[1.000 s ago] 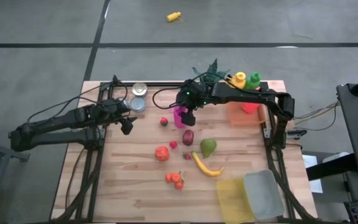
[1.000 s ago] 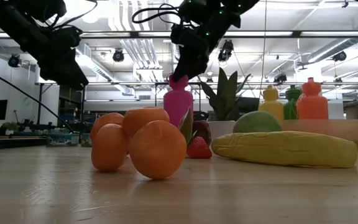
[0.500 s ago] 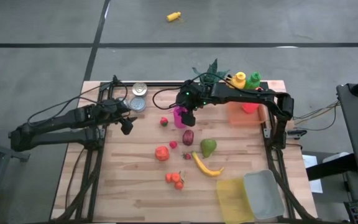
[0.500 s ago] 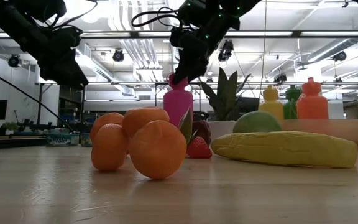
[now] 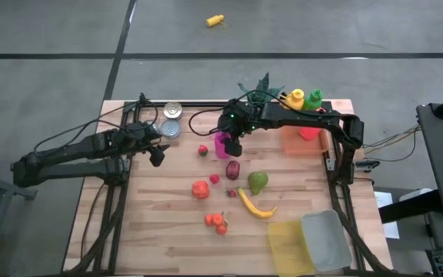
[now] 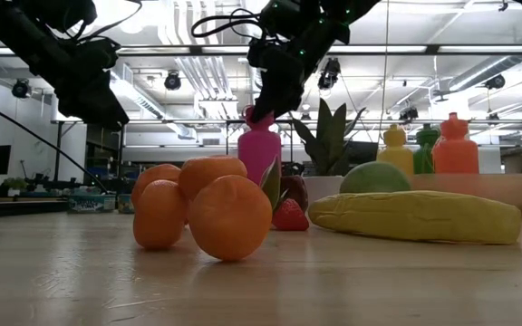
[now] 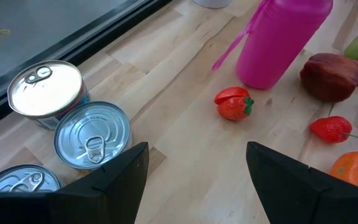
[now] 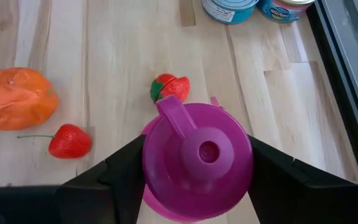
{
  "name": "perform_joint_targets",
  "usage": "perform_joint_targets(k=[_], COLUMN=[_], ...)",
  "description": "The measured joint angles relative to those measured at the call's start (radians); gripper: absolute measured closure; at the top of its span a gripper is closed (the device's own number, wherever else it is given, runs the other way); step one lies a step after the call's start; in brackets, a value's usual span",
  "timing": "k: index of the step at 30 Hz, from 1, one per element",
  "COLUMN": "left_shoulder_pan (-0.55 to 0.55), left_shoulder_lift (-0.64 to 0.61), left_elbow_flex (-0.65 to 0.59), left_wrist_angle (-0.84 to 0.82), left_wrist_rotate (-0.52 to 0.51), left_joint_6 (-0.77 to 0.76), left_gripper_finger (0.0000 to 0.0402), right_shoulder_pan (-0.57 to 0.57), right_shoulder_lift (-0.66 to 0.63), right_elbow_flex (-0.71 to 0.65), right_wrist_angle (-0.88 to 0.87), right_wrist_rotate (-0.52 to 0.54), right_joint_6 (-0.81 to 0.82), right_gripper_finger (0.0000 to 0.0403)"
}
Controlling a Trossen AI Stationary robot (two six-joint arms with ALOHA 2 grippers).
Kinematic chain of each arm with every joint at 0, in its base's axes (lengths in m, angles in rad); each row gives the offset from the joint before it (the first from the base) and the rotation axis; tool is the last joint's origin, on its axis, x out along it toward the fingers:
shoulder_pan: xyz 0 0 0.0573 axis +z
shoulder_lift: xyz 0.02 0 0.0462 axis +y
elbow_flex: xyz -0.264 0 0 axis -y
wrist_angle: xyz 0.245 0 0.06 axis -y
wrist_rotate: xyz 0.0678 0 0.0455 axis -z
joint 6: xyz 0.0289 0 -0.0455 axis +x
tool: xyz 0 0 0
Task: Pick & Place Food Item
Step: Put the violet water bottle into the orange bin
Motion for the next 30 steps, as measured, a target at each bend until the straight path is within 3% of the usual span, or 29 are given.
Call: perform_joint_targets(k=[10,24,30], left_shoulder_pan=[0.000,0.000,0.000], left_shoulder_lift=[0.000,0.000,0.000], left_elbow_flex=[0.000,0.000,0.000], left_wrist_angle=[0.000,0.000,0.000], left_wrist_rotate=[0.000,0.000,0.000], left_joint_6=[0.000,0.000,0.000], left_gripper_finger=[0.0126,0.0126,0.0126], right_shoulder_pan=[0.000,0.000,-0.003], right_shoulder_lift=[-0.091,-0.380,-0.510], right_elbow_flex=[0.008,-0.012,-0.073], right_wrist_angle=[-0.089,-0.388,-0.421], right_wrist_rotate=[0.020,0.262,0.399], right_joint_6=[0.115,0.324,0.466], right_gripper_finger=[0.0179,0.0179,0.0179])
